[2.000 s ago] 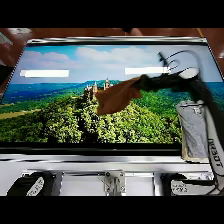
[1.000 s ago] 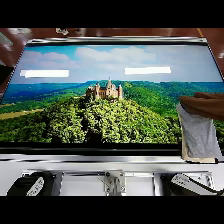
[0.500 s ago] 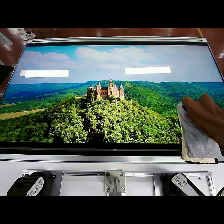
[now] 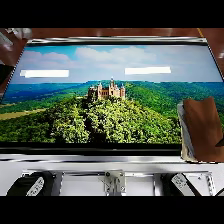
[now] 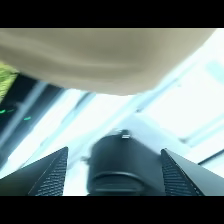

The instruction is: Fold the shirts.

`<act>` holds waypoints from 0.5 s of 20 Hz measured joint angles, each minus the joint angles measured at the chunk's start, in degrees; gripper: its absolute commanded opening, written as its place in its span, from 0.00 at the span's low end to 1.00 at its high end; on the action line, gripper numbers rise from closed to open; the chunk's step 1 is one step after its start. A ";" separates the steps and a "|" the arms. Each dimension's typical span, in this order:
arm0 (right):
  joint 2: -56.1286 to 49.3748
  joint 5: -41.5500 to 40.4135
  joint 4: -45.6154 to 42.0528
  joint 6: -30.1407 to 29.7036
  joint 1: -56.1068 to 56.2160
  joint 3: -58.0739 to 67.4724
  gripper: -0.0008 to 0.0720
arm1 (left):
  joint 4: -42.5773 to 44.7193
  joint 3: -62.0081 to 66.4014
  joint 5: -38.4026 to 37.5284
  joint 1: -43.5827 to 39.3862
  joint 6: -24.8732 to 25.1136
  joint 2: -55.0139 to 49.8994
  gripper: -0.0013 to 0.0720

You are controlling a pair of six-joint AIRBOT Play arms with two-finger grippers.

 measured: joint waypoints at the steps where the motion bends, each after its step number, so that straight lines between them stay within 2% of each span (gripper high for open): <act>1: 0.04 -0.59 -1.31 -0.35 0.00 1.27 0.95 | 0.00 0.00 0.00 0.00 0.22 -0.48 0.08; 3: 0.04 -5.09 -1.49 -1.18 0.28 6.38 0.95 | 0.00 0.00 0.04 -0.22 0.81 -2.36 0.07; 6: 0.24 -15.78 5.07 -2.25 3.85 17.00 0.95 | 1.20 0.00 0.02 -3.34 2.47 -8.07 0.07; 8: 0.33 -21.33 9.27 -2.91 10.27 21.75 0.95 | 7.21 0.31 -1.49 -8.41 1.88 -14.03 0.08; 9: 0.17 -22.49 9.64 -3.15 14.67 23.04 0.95 | 11.41 0.76 -3.56 -11.39 0.52 -17.55 0.24; 10: -0.31 -22.62 9.16 -3.26 19.52 23.69 0.95 | 16.13 1.53 -6.56 -14.62 -0.79 -21.57 0.79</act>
